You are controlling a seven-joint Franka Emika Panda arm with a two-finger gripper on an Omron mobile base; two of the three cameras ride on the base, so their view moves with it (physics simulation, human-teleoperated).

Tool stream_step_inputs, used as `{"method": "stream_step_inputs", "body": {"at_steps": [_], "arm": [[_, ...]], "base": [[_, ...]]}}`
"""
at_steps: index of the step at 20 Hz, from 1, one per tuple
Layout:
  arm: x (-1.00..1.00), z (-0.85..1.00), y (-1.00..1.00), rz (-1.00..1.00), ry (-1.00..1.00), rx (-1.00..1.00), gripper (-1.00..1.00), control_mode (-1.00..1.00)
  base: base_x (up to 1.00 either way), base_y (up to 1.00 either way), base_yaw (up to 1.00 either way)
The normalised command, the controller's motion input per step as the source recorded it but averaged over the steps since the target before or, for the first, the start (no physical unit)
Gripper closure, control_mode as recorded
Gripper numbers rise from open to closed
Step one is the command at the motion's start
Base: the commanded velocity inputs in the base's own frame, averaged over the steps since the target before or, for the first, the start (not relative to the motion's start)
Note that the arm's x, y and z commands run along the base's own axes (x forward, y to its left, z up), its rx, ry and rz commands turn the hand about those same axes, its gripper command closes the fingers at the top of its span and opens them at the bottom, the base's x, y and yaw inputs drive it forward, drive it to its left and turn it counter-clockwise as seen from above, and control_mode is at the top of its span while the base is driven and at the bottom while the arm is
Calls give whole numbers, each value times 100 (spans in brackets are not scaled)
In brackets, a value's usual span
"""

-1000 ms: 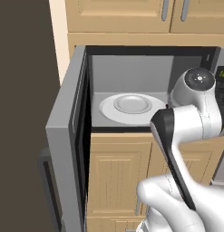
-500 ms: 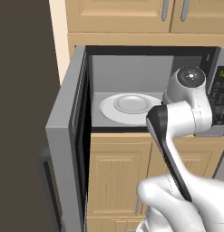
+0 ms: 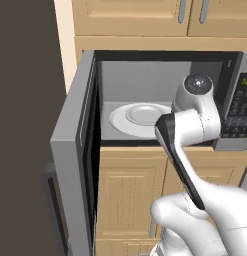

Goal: Pick the chicken drumstick from the counter and place it in the microwave. Then turn on the microwave.

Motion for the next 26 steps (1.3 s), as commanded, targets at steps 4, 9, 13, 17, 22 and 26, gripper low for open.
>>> {"method": "stream_step_inputs", "body": {"at_steps": [4,9,13,17,22,26], "arm": [[41,-20,2,0,0,0,100,-100],[42,-19,1,0,0,0,100,-100],[41,-15,0,0,2,0,100,-100],[40,-7,0,0,6,0,100,-100],[38,-3,2,0,12,0,100,-100],[39,-13,4,0,8,-1,100,-100]], "base": [[0,0,0],[0,0,0],[0,0,0],[0,0,0],[0,0,0],[0,0,0]]}}
